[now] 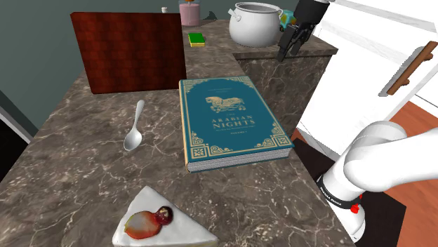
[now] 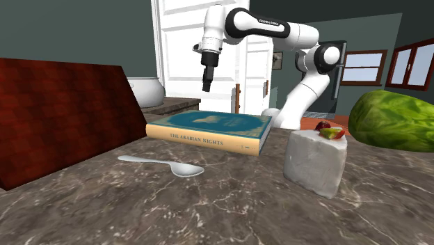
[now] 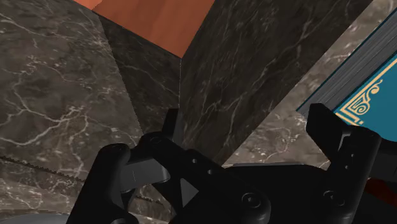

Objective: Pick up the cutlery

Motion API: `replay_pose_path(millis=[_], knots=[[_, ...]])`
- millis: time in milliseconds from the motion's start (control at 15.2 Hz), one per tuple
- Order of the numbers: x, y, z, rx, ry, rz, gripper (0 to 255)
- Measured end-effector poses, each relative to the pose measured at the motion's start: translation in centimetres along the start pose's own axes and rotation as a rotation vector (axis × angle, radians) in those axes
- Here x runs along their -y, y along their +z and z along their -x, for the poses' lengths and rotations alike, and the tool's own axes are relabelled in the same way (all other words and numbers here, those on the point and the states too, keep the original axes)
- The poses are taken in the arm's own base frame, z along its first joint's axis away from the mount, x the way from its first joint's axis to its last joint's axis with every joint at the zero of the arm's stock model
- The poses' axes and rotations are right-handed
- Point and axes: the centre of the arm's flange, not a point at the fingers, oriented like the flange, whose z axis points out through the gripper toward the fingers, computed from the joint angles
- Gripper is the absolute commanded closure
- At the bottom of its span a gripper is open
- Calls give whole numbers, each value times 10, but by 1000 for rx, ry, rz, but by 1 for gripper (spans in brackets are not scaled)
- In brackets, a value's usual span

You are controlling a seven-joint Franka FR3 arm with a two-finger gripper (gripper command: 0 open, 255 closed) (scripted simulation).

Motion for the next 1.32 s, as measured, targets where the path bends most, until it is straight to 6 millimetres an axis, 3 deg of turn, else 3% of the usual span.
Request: replay_pose_path(millis=[132, 264, 924, 1320], knots=[[5, 1, -1, 3, 7, -1, 0], [25, 5, -4, 13, 30, -5, 0], [149, 35, -30, 75, 182, -29, 0], [218, 47, -56, 113, 276, -43, 0]])
